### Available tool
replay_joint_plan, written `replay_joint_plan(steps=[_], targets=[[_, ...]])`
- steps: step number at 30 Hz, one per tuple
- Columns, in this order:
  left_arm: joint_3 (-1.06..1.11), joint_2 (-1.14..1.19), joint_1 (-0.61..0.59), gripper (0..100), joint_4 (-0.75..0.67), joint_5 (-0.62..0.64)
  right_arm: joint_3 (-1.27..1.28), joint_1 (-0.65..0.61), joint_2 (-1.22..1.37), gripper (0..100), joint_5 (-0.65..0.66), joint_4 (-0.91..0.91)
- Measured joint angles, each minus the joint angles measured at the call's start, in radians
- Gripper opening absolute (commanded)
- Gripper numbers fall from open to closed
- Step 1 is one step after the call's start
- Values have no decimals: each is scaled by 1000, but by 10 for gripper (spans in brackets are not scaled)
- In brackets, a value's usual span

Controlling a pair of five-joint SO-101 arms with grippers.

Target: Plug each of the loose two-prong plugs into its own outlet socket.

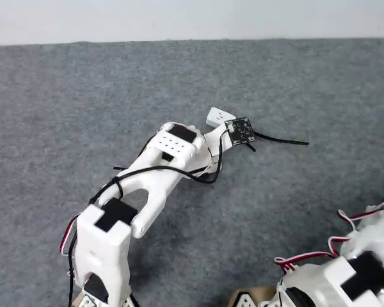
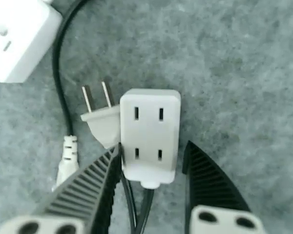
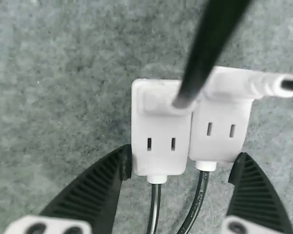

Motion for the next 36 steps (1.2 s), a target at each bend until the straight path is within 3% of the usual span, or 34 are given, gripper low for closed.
replay_joint_plan(steps=[4, 7, 12, 14, 23, 28, 31, 36], targets=[[-135, 100, -3, 167, 153, -52, 0, -3, 0, 296, 0, 0], [-273, 187, -3, 44, 276, -57, 0, -3, 0, 296, 0, 0], [-473, 304, 3, 47, 457, -35, 0, -3, 0, 296, 0, 0], [-519, 324, 3, 42, 496, 52, 0, -3, 0, 296, 0, 0], [-669, 334, 3, 12, 683, 697, 17, -3, 0, 295, 2, -11], [-603, 276, -14, 12, 694, 1017, 17, -3, 0, 295, 2, -14], [-473, 153, -20, 12, 694, 1115, 17, -3, 0, 295, 2, -14], [-241, -94, -34, 12, 694, 1142, 17, -3, 0, 295, 9, -14]])
